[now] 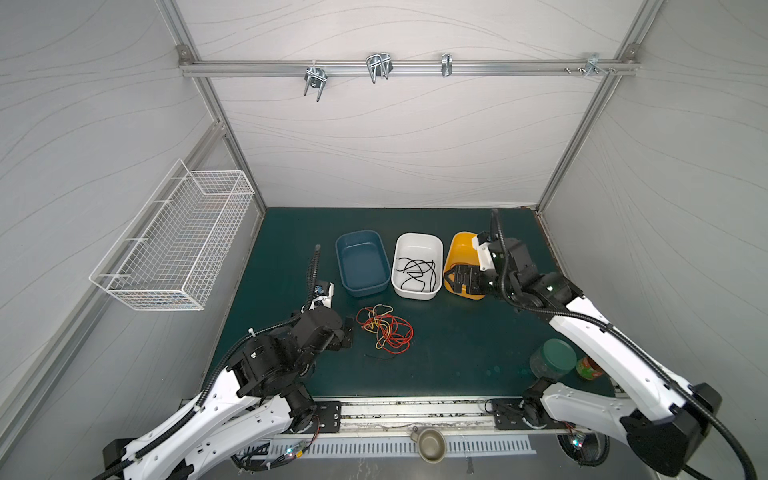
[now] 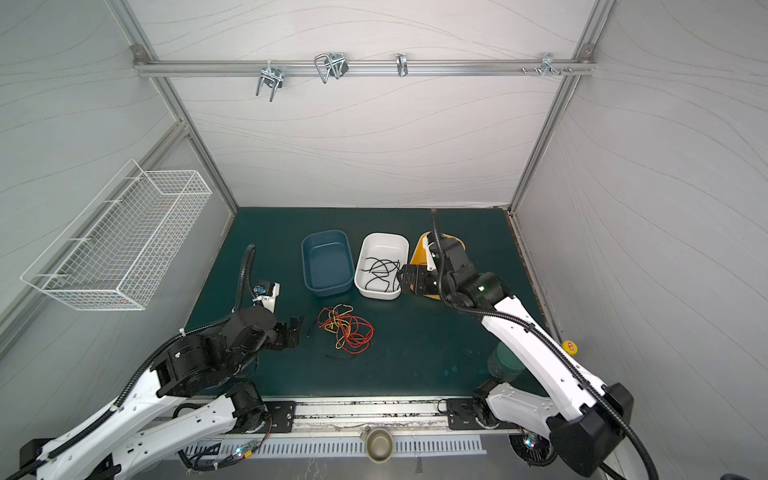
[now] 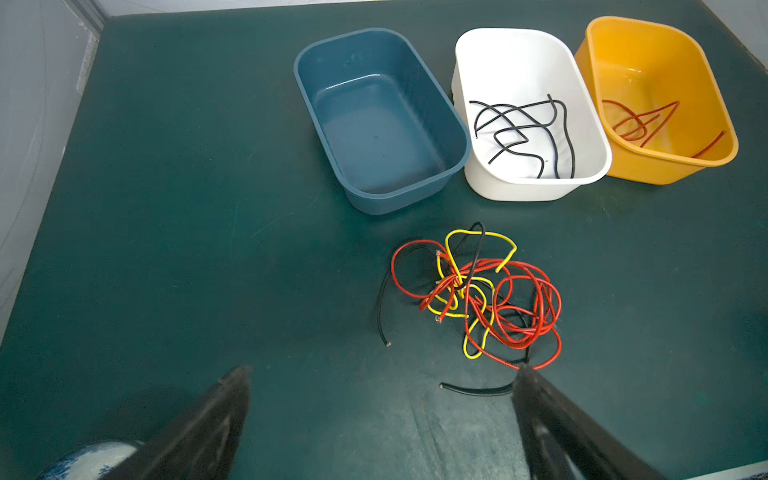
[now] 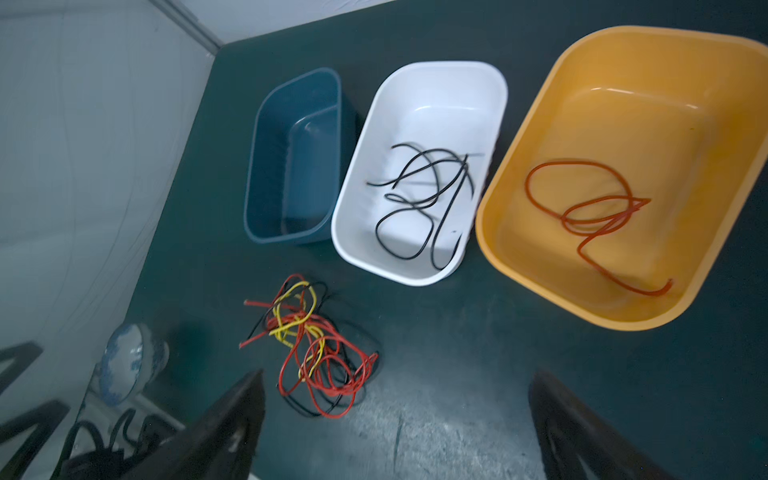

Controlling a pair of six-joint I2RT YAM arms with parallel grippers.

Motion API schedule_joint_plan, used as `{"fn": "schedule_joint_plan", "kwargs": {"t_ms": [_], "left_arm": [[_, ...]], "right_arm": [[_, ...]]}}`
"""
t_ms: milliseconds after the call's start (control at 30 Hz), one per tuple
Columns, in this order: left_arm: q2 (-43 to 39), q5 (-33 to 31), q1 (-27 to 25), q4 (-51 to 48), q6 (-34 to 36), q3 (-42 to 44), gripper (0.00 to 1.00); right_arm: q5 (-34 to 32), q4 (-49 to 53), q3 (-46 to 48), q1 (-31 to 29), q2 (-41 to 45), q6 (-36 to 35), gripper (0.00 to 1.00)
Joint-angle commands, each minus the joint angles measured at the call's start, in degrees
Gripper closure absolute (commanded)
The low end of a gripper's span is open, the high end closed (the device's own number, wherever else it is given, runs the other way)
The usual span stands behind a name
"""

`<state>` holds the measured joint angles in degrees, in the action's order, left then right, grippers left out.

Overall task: Untangle the cables
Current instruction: 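Open the right gripper and lift it away from the yellow tub, then lower the right gripper onto a red wire in the tangle and close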

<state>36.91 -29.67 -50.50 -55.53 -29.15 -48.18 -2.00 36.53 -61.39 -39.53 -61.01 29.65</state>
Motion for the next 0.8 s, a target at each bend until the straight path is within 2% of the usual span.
{"fn": "schedule_joint_plan", "kwargs": {"t_ms": [0, 267, 333, 400, 467, 567, 667, 767], "left_arm": [[0.47, -0.23, -0.30, 0.95, -0.30, -0.95, 0.00], [-2.90, -1.53, -0.30, 1.25, -0.40, -0.40, 0.00], [-3.57, -1.62, -0.32, 1.30, -0.39, -0.25, 0.00], [-3.94, -2.05, -0.31, 1.08, -0.71, -0.33, 0.00], [-4.10, -2.27, -0.39, 0.95, -0.95, -0.33, 0.00], [-3.95, -2.39, -0.74, 0.94, -1.09, -0.27, 0.00], [-3.48, -2.12, -0.83, 1.01, -1.00, -0.33, 0.01], [-2.85, -1.87, -0.83, 1.11, -0.81, -0.46, 0.01]], "right_arm": [[-4.42, 1.08, 2.68, -5.81, 2.59, 4.62, 0.01], [-15.03, 0.12, 2.94, -21.00, 3.53, 9.81, 0.01], [-17.32, -0.33, 3.46, -22.77, 3.32, 13.01, 0.01], [-17.54, -3.84, 5.58, -24.66, 2.85, 13.23, 0.01], [-20.64, -6.97, 7.54, -27.47, 2.20, 14.76, 0.01], [-22.58, -12.60, 9.40, -31.34, -0.26, 13.24, 0.01], [-24.39, -12.24, 8.08, -33.32, -4.32, 14.50, 0.01], [-22.37, -10.98, 5.35, -33.71, -9.54, 15.87, 0.01]]}}
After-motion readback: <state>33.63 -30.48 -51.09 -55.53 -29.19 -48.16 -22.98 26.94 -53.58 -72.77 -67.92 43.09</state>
